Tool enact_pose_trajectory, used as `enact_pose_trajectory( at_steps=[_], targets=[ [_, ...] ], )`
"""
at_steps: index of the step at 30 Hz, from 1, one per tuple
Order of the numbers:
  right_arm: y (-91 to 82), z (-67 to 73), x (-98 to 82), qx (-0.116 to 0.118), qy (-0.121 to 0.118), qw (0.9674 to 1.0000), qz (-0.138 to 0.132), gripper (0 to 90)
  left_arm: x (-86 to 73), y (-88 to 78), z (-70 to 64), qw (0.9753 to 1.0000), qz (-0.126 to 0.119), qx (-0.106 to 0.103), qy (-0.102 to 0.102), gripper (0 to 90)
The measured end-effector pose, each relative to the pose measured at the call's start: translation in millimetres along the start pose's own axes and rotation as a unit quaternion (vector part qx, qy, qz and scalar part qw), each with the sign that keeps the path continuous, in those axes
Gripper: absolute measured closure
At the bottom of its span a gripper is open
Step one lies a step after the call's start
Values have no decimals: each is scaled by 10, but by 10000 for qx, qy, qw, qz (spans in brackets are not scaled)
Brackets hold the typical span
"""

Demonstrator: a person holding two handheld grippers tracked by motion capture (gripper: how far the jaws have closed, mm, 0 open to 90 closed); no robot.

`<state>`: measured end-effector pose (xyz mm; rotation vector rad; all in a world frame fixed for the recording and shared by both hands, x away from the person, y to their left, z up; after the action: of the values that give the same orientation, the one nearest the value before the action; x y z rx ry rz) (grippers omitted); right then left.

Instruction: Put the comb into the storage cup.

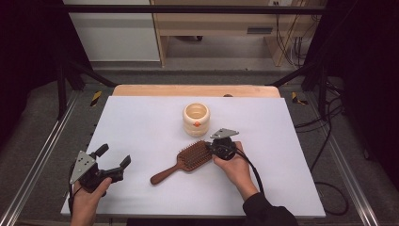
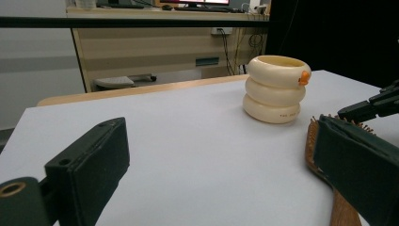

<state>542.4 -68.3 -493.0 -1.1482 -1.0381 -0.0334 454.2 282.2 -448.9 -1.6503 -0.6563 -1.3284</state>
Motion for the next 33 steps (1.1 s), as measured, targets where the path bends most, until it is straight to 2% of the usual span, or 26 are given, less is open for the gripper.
enact_pose_trajectory(
  at_steps=[9, 15, 21, 26, 33],
  targets=[
    [67, 285, 64, 193, -231, 9995, 57, 900, 0, -1, 0, 10000, 2, -5, 4, 43],
    [88, 389, 83, 243, -303, 9992, 71, 900, 0, 1, -10, 10000, 7, -17, 21, 43],
    [99, 438, 93, 270, -340, 9990, 61, 900, 0, 3, -15, 10000, 12, -26, 29, 43],
    [91, 423, 92, 272, -333, 9991, 68, 900, -2, 1, -16, 10000, 18, -27, 38, 43],
    [-59, 297, 131, 126, -193, 9996, -184, 900, -3, -4, -13, 10000, 18, -29, 25, 43]
  ],
)
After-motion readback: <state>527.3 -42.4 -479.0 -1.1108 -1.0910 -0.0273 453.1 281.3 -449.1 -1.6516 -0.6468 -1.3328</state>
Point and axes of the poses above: each handheld gripper's, and its own axes: y roughly forward along the jaws, x roughly out of its top, z roughly to its left, the point moved 5 cm from there along y, roughly forward along the jaws, and after that the axes turned 9 degrees about z, right-handed, at the moved point
